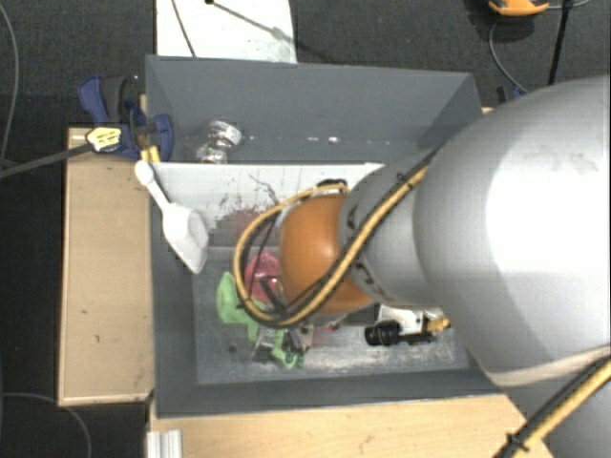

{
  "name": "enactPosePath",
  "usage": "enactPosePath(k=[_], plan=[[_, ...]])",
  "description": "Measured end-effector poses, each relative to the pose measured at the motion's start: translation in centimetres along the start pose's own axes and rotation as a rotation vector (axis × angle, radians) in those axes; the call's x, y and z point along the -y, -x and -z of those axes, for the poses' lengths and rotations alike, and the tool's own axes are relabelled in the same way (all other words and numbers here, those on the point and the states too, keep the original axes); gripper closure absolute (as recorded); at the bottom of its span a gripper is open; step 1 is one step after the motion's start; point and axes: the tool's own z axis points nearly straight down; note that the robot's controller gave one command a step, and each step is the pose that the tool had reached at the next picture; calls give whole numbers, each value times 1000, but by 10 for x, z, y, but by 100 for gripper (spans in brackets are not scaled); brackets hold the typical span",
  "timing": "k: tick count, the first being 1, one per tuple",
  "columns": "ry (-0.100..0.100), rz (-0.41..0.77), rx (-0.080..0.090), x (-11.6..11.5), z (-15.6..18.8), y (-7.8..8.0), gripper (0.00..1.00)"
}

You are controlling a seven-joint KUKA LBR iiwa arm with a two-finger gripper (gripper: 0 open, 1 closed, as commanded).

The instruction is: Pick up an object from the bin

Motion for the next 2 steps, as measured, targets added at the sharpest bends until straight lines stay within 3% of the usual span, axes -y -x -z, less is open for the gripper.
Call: enactPosePath(k=[2], plan=[[-4, 0, -5, 1, 22, -1, 100]])
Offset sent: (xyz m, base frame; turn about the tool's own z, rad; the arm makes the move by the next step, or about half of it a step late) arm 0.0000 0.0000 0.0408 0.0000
